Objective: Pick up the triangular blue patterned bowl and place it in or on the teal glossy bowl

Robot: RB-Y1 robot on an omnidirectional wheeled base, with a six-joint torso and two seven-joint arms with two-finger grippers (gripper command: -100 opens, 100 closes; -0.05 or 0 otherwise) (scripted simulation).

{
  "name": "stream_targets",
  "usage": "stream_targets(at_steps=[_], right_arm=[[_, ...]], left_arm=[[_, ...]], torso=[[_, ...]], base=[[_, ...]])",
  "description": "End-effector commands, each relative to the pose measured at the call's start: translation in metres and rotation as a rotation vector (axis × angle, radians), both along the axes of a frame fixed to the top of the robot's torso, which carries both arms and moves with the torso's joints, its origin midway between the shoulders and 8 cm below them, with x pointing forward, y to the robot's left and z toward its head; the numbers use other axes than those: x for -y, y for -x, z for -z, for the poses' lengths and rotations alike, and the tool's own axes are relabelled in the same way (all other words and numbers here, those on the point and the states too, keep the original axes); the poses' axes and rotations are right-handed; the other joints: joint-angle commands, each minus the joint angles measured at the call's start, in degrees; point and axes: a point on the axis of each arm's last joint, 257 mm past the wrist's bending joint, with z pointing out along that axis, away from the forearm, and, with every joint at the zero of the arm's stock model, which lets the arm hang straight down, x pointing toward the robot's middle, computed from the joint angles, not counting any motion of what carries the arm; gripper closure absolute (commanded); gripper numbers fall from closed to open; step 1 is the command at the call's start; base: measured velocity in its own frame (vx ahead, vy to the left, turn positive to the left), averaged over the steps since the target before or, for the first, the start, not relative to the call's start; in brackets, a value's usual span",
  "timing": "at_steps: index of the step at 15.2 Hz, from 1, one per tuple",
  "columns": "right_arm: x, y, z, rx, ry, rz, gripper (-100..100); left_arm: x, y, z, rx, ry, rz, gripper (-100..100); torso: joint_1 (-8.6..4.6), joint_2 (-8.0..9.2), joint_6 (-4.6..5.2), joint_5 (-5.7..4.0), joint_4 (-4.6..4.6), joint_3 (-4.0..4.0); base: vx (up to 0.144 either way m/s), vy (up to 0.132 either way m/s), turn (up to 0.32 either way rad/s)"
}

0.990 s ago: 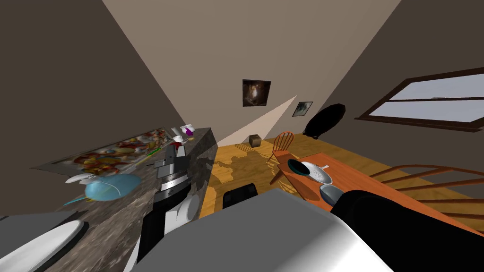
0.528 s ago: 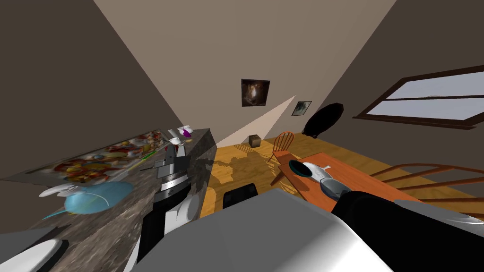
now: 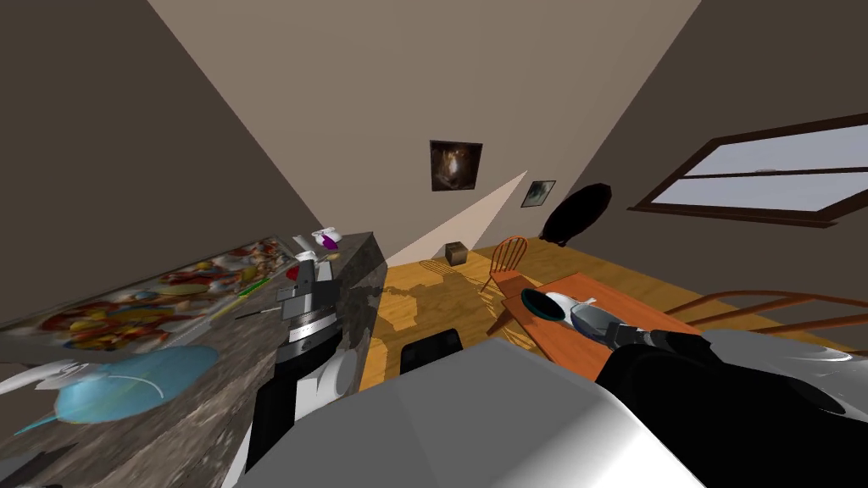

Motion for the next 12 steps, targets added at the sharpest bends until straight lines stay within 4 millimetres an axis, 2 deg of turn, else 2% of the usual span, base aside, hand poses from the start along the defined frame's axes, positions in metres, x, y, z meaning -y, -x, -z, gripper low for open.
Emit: stream_targets(at_steps=[1, 12], right_arm=[[0.000, -0.012, -0.009, 0.002, -0.005, -0.018, 100], [-0.003, -0.074, -0.056, 0.012, -0.033, -0.105, 100]], left_arm=[[0.000, 0.000, 0.000, 0.000, 0.000, 0.000, 0], [0.000, 0.000, 0.000, 0.000, 0.000, 0.000, 0]], torso=[[0.00, 0.00, 0.00, 0.00, 0.00, 0.00], [0.28, -0.04, -0.05, 0.24, 0.00, -0.02]], base=[[0.064, 0.013, -0.034], [0.063, 0.012, -0.034]])
